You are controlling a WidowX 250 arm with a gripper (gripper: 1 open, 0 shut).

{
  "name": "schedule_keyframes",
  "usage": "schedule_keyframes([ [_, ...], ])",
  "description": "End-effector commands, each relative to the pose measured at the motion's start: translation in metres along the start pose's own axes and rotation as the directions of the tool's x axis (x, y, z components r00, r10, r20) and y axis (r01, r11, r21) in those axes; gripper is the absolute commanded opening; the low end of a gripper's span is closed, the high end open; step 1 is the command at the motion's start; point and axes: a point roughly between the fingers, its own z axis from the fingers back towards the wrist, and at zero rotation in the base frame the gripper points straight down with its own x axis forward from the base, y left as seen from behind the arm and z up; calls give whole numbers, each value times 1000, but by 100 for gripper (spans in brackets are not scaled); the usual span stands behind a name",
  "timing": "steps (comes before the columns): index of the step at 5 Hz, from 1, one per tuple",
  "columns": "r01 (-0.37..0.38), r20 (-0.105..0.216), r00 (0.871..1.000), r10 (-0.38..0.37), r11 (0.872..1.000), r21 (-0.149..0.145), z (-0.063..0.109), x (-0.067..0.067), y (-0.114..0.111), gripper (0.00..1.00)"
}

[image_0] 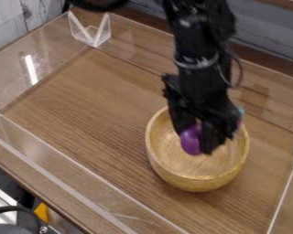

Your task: Put the purple eggplant in the brown bowl

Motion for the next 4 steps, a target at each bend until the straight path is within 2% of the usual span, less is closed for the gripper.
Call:
schedule_keyframes([
  [1, 33, 28, 999, -34, 999, 22, -6, 6, -11, 0],
  [2, 1, 32, 999, -3, 999, 48, -18, -2, -10, 0],
  [3, -39, 41, 998, 36, 997, 67, -21, -10, -11, 0],
  [4, -43, 44, 998, 40, 996, 78, -22, -6, -5, 0],
])
